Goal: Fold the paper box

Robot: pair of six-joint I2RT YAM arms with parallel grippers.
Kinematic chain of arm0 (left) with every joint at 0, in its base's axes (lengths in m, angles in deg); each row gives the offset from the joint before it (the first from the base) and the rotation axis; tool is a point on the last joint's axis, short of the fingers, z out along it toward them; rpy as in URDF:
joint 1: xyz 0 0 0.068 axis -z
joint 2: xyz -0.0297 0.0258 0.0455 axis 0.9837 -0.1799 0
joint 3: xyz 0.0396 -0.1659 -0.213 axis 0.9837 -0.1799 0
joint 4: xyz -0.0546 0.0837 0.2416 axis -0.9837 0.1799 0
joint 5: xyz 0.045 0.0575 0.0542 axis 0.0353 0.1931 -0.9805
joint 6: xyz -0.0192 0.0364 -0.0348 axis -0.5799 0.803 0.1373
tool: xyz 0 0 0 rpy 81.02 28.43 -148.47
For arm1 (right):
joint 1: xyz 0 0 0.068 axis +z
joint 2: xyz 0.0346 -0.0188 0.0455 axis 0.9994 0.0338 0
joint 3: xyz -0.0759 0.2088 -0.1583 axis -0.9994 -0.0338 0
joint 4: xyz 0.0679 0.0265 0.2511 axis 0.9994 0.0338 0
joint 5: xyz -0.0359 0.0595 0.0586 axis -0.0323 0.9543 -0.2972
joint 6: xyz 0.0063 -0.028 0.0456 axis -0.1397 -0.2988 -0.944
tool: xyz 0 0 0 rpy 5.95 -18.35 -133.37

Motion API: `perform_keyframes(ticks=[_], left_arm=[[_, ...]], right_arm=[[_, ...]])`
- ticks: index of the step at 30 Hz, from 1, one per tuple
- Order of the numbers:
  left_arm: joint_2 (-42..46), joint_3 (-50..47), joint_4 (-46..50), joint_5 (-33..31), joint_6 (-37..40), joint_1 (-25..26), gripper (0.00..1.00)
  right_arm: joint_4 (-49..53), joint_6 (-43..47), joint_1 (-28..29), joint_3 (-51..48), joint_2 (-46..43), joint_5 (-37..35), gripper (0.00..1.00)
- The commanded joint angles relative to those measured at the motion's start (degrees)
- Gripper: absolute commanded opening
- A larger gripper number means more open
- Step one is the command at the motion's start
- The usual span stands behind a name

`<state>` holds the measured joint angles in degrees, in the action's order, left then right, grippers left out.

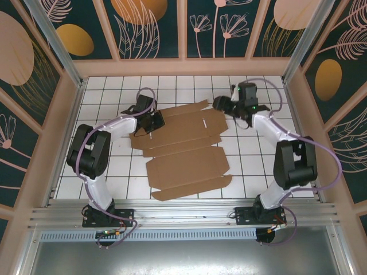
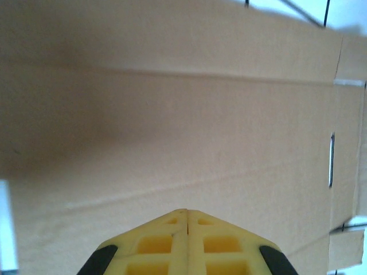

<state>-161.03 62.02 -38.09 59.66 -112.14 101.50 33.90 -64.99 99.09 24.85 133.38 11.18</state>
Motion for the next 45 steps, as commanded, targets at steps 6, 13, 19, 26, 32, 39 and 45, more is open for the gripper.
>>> perform_keyframes(ticks=[6,13,19,26,32,39,45], left_arm=[[-6.2,1.1,-0.5,2.0,0.5,0.2,0.00],[-9.0,2.4,0.6,2.2,2.4,0.2,0.00],[-10.4,2.9,0.6,2.1,2.8,-0.1,0.00],[-10.8,2.9,0.4,2.1,2.7,-0.5,0.00],[-11.1,2.5,0.3,2.1,2.6,-1.1,0.00],[-11.5,2.6,-0.4,3.1,2.3,-1.1,0.00],[-11.5,2.0,-1.0,3.7,1.8,-1.2,0.00]], right_arm=[[15.3,14.2,-7.2,13.4,20.4,9.3,0.74],[14.4,14.7,-9.1,14.5,25.1,21.7,0.70],[14.7,13.8,-8.9,15.3,29.4,27.4,0.57],[14.2,13.1,-8.4,12.7,30.2,27.7,0.33],[6.1,7.4,-12.4,7.9,26.0,36.8,0.14],[0.2,3.6,-12.4,5.3,22.8,44.5,0.08],[5.8,7.1,-10.6,7.2,22.5,38.5,0.06]])
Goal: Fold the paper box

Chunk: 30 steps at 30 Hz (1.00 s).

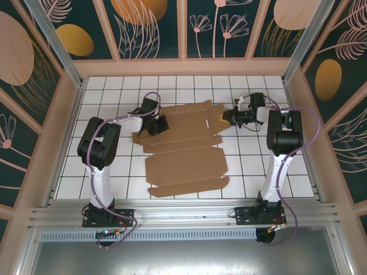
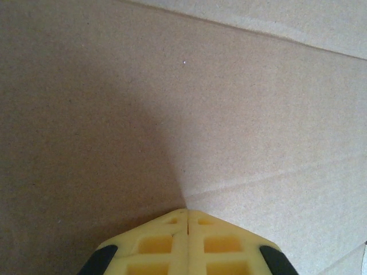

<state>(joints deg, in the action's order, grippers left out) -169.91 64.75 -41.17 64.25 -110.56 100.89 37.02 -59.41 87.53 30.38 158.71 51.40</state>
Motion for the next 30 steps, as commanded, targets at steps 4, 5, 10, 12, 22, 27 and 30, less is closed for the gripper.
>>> perform_keyframes(ticks=[4,5,10,12,22,27,30], left_arm=[[-2.5,-0.7,1.9,-0.7,-0.2,-0.5,0.00],[-2.5,-0.7,1.9,-0.7,-0.2,-0.5,0.00],[-2.3,-0.7,1.8,-0.8,-0.3,-0.6,0.00],[-2.3,-0.9,1.8,-0.8,-0.3,-0.6,0.00],[-2.2,-0.9,1.5,-0.8,-0.7,-0.6,0.00],[-2.3,-0.7,1.6,-0.8,-0.7,-0.6,0.00],[-2.4,-0.5,1.6,-0.6,-0.7,-0.6,0.00]], right_arm=[[7.4,3.4,3.8,3.9,-3.6,-7.8,0.08],[9.0,4.1,4.8,4.6,-3.8,-10.2,0.11],[13.3,6.0,9.3,7.1,-4.0,-18.1,0.33],[13.3,5.8,10.4,7.4,-4.1,-20.1,0.39],[16.4,4.8,16.2,12.2,-4.3,-29.8,0.41],[20.6,4.1,20.6,17.9,-3.5,-37.8,0.41],[22.5,4.1,22.7,20.7,-1.9,-39.8,0.42]])
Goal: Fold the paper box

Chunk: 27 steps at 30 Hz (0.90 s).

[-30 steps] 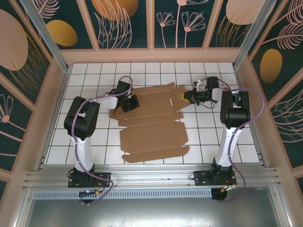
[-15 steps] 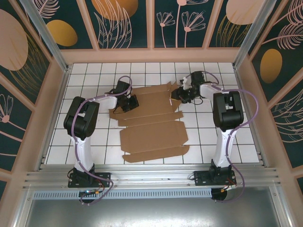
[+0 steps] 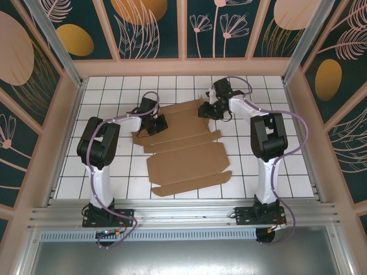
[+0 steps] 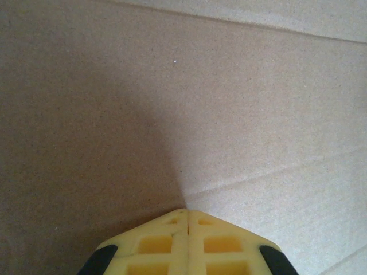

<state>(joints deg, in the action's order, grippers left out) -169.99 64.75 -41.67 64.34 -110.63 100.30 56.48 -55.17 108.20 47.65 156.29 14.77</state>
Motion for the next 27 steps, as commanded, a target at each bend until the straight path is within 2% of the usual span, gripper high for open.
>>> perform_keyframes(ticks=[1,16,21,27], left_arm=[[-2.4,-0.4,2.1,-0.6,-0.7,0.0,0.00],[-2.2,-0.2,2.2,-0.6,-0.5,0.0,0.00],[-1.6,0.1,2.8,-1.3,0.1,-0.2,0.00],[-0.7,1.1,3.2,-1.4,0.6,-0.3,0.00]], right_arm=[[3.8,-0.2,2.6,4.1,1.2,-4.0,0.42],[4.7,-0.4,5.2,7.2,7.3,-8.2,0.48],[5.0,0.7,4.8,6.7,4.4,-14.2,0.53],[3.4,1.7,2.3,2.3,-1.2,-14.9,0.58]])
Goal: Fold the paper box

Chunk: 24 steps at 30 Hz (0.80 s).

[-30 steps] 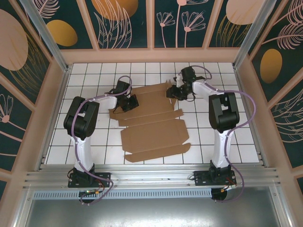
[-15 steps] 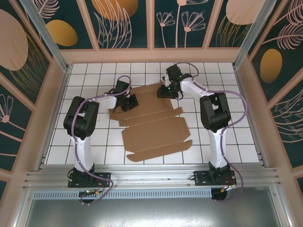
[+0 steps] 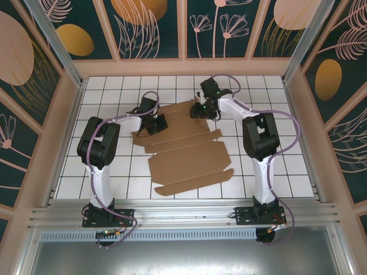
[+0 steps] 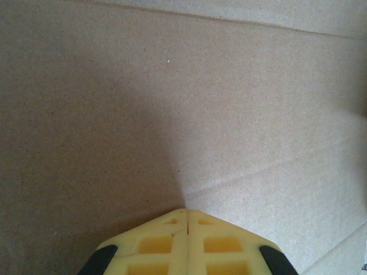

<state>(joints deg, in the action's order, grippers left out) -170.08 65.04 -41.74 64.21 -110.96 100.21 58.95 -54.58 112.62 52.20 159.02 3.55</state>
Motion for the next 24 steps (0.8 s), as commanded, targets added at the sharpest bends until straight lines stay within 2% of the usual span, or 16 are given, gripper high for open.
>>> perform_keyframes(ticks=[1,6,12,17,19,22,24], left_arm=[[-0.5,0.8,3.2,-1.2,1.0,-0.2,0.00],[0.6,0.5,2.2,-0.1,1.6,-0.2,0.03],[1.3,0.9,-0.2,3.6,2.1,0.0,0.10],[-2.5,7.2,3.0,4.3,4.3,2.3,0.12],[-3.1,10.2,5.4,3.2,4.4,2.6,0.11],[1.4,10.2,5.6,0.5,4.4,2.3,0.11],[5.4,9.5,6.3,-0.1,4.1,1.7,0.12]], right_arm=[[0.6,0.9,-2.7,-2.9,-5.0,-3.9,0.59],[-2.3,0.8,-4.5,-4.8,-12.1,-5.8,0.68],[-7.1,-1.0,-3.0,-6.3,-19.8,-9.2,0.67],[-11.5,-5.1,-1.3,-8.3,-18.8,-0.6,0.39],[-14.6,-7.0,-0.2,-10.5,-17.3,0.4,0.25],[-20.5,-11.1,-0.2,-14.7,-15.1,3.8,0.06],[-23.4,-11.9,0.6,-16.1,-13.8,6.2,0.01]])
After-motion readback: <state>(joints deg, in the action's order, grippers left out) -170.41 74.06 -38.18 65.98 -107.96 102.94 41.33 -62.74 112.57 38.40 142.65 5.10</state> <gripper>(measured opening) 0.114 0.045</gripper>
